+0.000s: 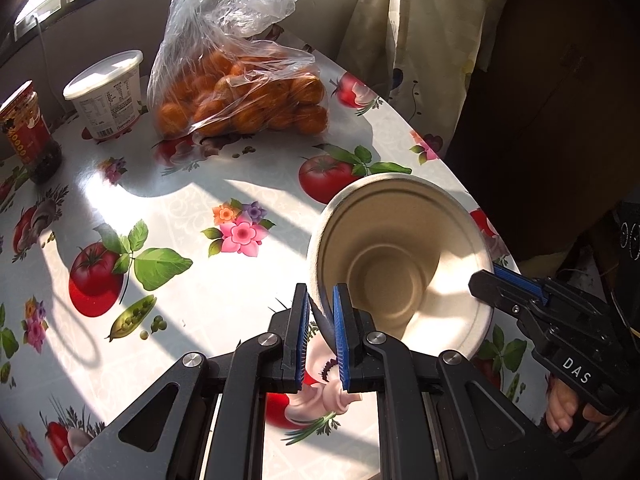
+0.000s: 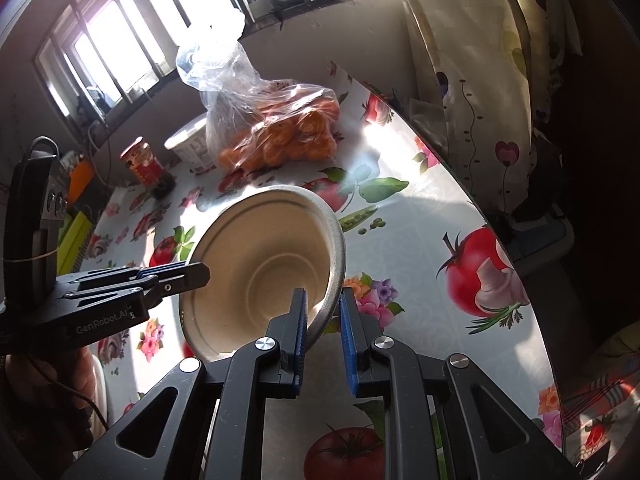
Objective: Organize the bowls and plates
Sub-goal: 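Lift the gripped bowl and carry it toward the bowl stack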
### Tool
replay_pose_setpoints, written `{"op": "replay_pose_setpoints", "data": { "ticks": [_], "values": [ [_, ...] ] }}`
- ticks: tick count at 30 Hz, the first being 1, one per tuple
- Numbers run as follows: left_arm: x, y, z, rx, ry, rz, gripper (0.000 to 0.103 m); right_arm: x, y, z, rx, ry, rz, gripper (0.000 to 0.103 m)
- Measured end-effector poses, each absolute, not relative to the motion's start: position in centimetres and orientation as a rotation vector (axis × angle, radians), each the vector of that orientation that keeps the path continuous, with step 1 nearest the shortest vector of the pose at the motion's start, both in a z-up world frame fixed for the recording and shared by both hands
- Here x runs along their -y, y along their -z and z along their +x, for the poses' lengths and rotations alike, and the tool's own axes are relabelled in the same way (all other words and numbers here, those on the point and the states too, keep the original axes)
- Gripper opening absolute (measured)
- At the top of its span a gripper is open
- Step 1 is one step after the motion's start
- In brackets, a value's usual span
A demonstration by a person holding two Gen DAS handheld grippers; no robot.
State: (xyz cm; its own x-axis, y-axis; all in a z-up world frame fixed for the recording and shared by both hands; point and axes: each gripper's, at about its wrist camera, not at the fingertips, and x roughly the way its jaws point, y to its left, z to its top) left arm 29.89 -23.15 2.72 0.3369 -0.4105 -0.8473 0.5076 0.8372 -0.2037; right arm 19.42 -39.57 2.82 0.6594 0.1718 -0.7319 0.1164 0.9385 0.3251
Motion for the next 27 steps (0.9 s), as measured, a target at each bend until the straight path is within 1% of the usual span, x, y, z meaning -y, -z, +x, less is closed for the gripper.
{"op": "replay_pose_setpoints", "data": {
  "ticks": [27],
  "values": [
    [21.1, -5.9, 24.5, -1.022, 0.597, 0.089, 0.012, 37.6, -5.7, 14.3, -0.797, -0.055, 0.354, 0.016]
  ]
}}
